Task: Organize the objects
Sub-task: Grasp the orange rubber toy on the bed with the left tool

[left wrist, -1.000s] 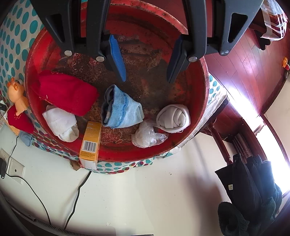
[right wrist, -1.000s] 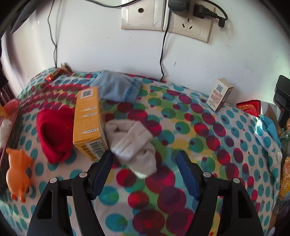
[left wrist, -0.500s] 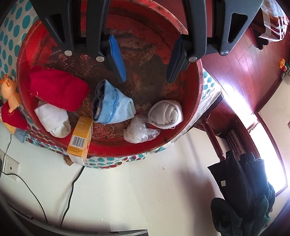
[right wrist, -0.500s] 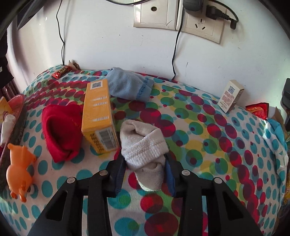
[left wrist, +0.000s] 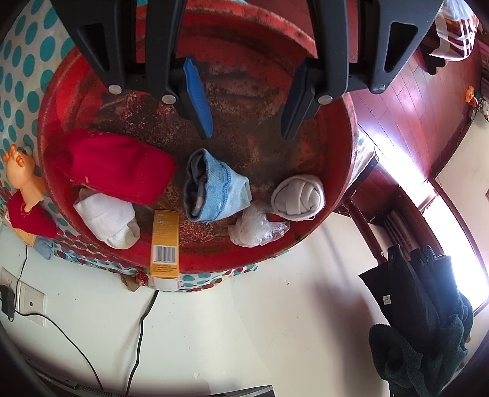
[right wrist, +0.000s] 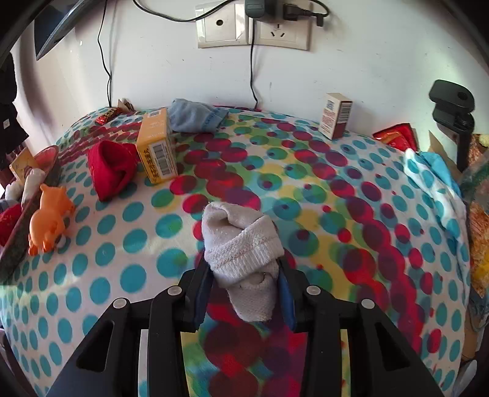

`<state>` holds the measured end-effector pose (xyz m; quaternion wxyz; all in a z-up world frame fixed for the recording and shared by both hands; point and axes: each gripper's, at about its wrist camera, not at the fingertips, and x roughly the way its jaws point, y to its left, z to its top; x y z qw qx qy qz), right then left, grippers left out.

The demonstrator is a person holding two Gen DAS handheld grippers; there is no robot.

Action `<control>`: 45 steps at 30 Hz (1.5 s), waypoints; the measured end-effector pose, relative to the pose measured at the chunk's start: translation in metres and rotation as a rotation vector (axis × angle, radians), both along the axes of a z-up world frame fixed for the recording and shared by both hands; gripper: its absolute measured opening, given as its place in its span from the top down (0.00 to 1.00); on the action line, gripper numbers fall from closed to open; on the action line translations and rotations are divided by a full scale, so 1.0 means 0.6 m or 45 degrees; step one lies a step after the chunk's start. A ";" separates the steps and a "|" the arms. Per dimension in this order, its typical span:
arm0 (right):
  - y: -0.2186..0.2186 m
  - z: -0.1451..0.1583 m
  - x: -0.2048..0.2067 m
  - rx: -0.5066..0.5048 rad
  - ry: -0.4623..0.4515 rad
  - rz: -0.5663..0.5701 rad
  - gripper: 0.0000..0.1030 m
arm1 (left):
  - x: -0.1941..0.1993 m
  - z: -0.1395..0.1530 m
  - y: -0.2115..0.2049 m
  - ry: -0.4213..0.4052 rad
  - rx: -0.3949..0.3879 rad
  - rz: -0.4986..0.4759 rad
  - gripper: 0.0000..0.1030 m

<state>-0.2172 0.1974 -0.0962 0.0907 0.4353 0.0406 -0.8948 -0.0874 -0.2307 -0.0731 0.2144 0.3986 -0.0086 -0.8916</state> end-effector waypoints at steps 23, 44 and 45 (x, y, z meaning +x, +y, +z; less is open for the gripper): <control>0.007 0.000 0.007 0.025 0.002 -0.007 0.64 | -0.075 0.099 0.318 -0.064 0.117 -0.438 0.44; 0.009 -0.001 0.008 -0.034 -0.005 0.007 0.59 | -0.226 -0.015 0.346 -0.388 0.418 -0.286 0.42; 0.009 -0.001 0.008 -0.039 -0.005 0.006 0.59 | -0.229 -0.019 0.349 -0.384 0.401 -0.287 0.42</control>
